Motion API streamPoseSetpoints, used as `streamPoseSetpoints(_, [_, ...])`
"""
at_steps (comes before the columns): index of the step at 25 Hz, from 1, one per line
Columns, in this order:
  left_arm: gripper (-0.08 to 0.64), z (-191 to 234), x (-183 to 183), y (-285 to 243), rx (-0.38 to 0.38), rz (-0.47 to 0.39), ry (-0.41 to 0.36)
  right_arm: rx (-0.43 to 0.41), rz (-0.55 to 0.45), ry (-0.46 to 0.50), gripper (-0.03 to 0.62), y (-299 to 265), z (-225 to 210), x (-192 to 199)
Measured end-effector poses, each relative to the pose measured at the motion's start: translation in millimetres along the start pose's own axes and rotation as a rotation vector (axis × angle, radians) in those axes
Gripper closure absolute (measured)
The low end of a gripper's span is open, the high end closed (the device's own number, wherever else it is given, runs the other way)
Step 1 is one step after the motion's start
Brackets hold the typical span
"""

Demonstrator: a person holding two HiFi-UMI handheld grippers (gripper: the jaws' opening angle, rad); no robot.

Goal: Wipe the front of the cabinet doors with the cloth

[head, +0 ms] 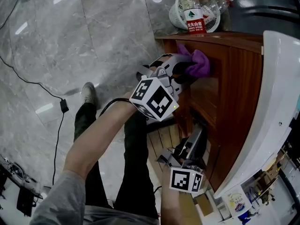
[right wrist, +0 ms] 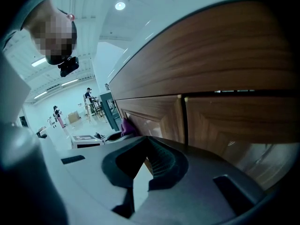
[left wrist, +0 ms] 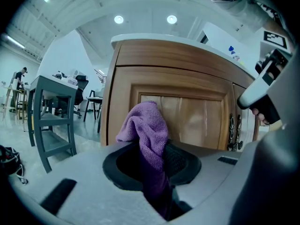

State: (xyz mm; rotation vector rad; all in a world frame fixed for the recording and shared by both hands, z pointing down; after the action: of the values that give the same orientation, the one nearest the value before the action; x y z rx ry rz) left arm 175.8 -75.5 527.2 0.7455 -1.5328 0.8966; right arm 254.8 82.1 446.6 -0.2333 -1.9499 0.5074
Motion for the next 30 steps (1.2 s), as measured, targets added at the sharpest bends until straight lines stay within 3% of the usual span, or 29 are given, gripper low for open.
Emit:
streamPoseSetpoints(7, [0.463,-12,0,-1,0.007,0.001,0.002,0.005,-0.006,-0.001,0.583,10,-10,1])
streamPoseSetpoints(30, [0.463,-115,3,-1,0.152,0.011,0.025,0.011,-0.024,-0.016,0.583,42,-33,8])
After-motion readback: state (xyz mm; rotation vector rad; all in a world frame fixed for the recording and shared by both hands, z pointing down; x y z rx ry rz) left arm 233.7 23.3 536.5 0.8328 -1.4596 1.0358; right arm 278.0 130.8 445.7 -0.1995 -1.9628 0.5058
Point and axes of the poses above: the fingertips, and each gripper's own axes: y backward along the fingers, z to its left, x out of its underside, the point moved 4 cm from there along y, backward along the fingers, and after that the axes turned 6 degrees about -y, right-handed, at the moved point
